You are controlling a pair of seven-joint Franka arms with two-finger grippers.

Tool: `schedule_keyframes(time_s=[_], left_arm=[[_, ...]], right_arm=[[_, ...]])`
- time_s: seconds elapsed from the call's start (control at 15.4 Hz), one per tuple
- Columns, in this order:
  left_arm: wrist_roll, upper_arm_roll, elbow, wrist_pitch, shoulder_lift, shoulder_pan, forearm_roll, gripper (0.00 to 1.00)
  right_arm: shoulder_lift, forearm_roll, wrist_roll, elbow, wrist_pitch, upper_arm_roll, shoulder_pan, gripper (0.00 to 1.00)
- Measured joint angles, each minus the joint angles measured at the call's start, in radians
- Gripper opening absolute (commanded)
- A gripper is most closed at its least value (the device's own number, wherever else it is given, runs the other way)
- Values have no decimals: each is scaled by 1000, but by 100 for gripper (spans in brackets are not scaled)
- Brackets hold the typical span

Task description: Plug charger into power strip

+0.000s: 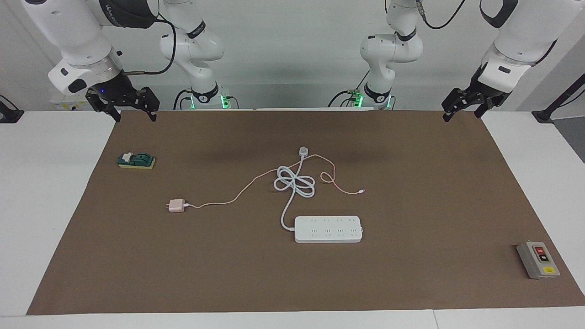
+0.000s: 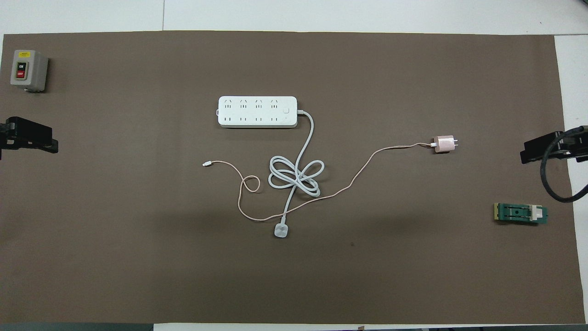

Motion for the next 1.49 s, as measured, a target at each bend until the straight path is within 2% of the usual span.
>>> schedule_keyframes(time_s=[0.65, 0.97, 1.23, 1.49], left_arm=[[0, 1, 0, 0, 0, 0, 0, 100], [0, 1, 3, 0, 0, 0, 0, 100], [0, 3, 11, 7, 0, 3, 0, 100], [0, 4, 11, 11, 0, 12, 0, 100]], right_arm=[[0, 18, 28, -3, 0, -16, -13, 100], [32, 215, 247, -40, 0, -20, -132, 100], [128, 367, 464, -50, 6, -23, -199, 100], [227, 496, 579, -87, 67, -24, -242, 100]])
